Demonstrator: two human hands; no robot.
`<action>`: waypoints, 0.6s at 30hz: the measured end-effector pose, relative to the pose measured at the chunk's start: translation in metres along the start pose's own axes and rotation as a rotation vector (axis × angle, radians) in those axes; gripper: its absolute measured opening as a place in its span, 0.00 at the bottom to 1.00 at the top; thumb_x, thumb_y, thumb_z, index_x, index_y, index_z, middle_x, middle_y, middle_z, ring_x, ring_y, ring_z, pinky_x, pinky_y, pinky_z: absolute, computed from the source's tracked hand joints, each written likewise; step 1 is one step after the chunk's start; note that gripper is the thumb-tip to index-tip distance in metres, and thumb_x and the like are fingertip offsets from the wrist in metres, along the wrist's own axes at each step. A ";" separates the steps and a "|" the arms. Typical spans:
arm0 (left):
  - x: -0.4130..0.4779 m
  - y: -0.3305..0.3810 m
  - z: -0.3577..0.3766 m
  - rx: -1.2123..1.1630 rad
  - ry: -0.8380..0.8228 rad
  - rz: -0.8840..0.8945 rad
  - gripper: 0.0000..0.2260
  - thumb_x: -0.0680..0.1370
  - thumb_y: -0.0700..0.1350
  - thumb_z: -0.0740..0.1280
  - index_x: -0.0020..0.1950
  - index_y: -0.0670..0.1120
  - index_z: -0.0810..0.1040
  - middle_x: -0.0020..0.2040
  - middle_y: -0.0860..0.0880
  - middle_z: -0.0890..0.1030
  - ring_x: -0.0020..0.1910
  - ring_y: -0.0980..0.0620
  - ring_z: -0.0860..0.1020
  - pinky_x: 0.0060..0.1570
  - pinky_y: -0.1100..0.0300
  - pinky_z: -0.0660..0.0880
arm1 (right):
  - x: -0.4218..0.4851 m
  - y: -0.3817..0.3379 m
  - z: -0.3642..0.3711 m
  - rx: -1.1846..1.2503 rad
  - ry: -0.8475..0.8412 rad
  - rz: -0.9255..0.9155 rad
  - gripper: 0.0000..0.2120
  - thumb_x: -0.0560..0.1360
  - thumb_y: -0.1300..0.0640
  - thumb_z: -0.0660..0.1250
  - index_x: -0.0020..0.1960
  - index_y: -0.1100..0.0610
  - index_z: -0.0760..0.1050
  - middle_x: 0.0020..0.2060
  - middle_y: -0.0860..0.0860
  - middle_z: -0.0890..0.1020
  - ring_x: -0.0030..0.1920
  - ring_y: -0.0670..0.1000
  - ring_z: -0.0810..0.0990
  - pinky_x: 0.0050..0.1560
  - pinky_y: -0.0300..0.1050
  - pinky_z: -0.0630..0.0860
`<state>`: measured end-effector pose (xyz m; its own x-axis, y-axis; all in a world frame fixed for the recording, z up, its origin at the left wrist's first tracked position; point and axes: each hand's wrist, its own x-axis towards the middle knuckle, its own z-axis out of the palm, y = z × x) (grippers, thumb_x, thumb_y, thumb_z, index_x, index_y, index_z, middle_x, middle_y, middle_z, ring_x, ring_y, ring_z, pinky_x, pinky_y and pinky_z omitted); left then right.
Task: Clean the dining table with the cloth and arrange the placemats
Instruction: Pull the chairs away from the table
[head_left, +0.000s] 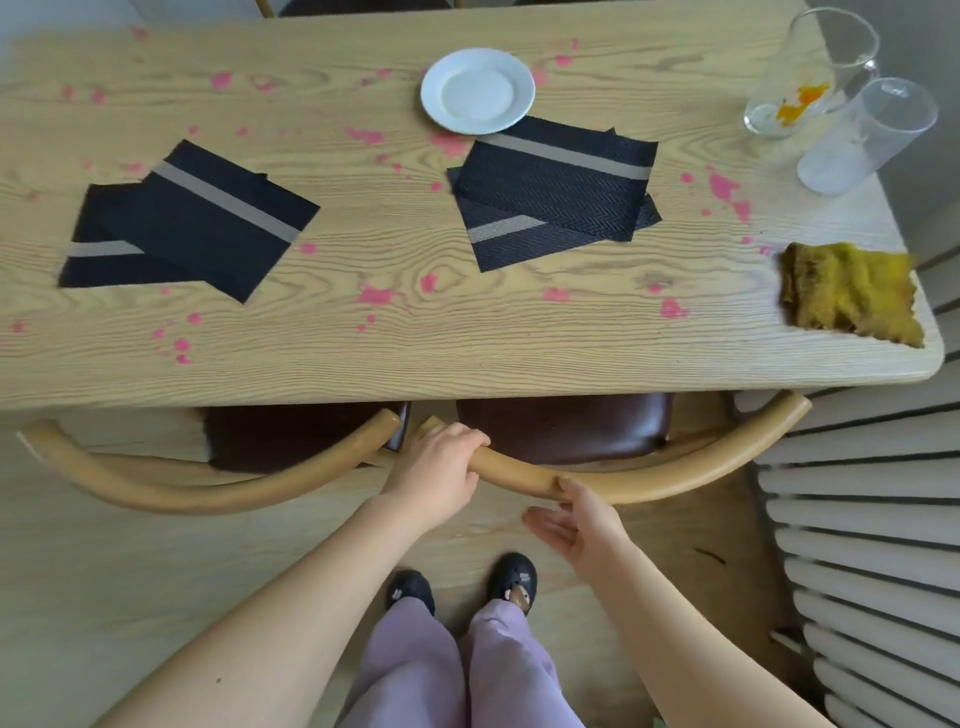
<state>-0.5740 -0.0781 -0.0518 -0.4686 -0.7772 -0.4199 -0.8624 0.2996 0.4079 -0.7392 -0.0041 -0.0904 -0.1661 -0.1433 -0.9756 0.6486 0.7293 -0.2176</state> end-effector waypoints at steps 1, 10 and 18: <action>-0.009 -0.009 -0.008 -0.022 0.042 -0.016 0.19 0.77 0.42 0.65 0.67 0.50 0.72 0.64 0.52 0.74 0.64 0.51 0.70 0.64 0.57 0.67 | -0.008 0.008 0.014 -0.065 -0.053 0.002 0.12 0.78 0.55 0.65 0.48 0.65 0.71 0.39 0.66 0.82 0.35 0.61 0.83 0.30 0.47 0.82; -0.065 -0.097 -0.035 -0.006 0.227 -0.203 0.23 0.74 0.43 0.69 0.69 0.49 0.69 0.64 0.51 0.72 0.63 0.49 0.72 0.61 0.55 0.70 | -0.053 0.028 0.090 -0.890 0.083 -0.836 0.08 0.73 0.60 0.64 0.45 0.52 0.81 0.39 0.49 0.85 0.42 0.52 0.84 0.46 0.45 0.78; -0.092 -0.182 -0.024 0.142 -0.017 -0.419 0.27 0.75 0.48 0.67 0.73 0.52 0.63 0.68 0.50 0.71 0.66 0.48 0.69 0.69 0.53 0.62 | -0.057 0.055 0.133 -1.196 0.143 -0.956 0.13 0.73 0.60 0.63 0.54 0.51 0.81 0.47 0.48 0.84 0.49 0.53 0.80 0.41 0.39 0.68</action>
<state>-0.3689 -0.0742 -0.0683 -0.0753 -0.8388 -0.5393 -0.9958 0.0348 0.0849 -0.5957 -0.0447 -0.0503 -0.2723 -0.8436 -0.4627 -0.6838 0.5080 -0.5237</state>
